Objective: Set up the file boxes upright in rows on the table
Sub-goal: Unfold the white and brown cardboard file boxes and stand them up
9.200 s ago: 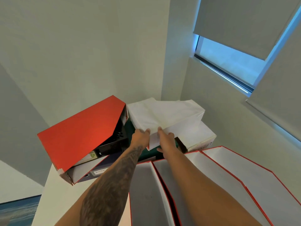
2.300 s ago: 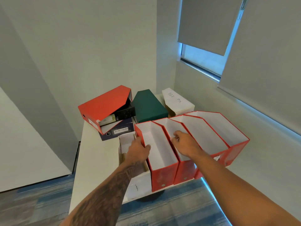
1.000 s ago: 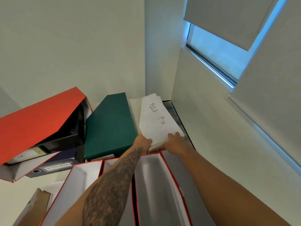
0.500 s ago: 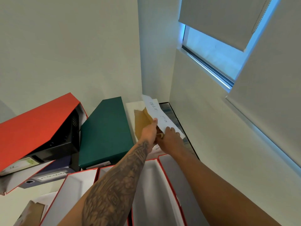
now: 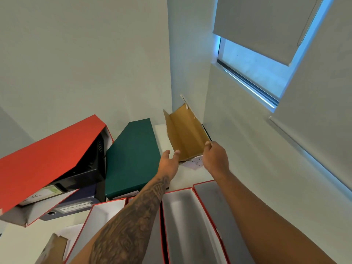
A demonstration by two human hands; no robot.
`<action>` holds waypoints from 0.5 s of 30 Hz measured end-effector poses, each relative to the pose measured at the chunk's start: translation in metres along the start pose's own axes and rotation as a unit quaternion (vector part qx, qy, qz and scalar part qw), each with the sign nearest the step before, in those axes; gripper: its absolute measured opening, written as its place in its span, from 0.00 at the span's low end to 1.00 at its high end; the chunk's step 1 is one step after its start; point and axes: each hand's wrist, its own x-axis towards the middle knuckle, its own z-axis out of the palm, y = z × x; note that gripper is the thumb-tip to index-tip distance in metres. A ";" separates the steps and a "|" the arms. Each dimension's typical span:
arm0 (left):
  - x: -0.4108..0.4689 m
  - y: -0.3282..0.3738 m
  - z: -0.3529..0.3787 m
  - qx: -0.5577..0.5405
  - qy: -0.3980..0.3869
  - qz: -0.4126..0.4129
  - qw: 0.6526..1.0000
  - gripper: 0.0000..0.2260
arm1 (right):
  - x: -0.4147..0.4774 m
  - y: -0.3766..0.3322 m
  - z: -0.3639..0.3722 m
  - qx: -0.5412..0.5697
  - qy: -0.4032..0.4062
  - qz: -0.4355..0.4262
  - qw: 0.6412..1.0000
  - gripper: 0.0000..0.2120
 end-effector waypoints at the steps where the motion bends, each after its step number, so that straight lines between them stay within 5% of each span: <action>1: -0.003 0.004 -0.004 -0.005 -0.019 0.010 1.000 0.30 | -0.004 -0.007 -0.003 0.015 0.007 -0.009 1.000 0.21; 7: -0.043 0.034 -0.052 -0.106 -0.013 0.054 0.993 0.24 | -0.059 -0.062 -0.018 0.109 -0.018 -0.073 0.991 0.22; 15: -0.125 0.018 -0.190 -0.068 0.059 0.134 0.987 0.23 | -0.174 -0.148 -0.003 0.181 -0.058 -0.091 0.977 0.28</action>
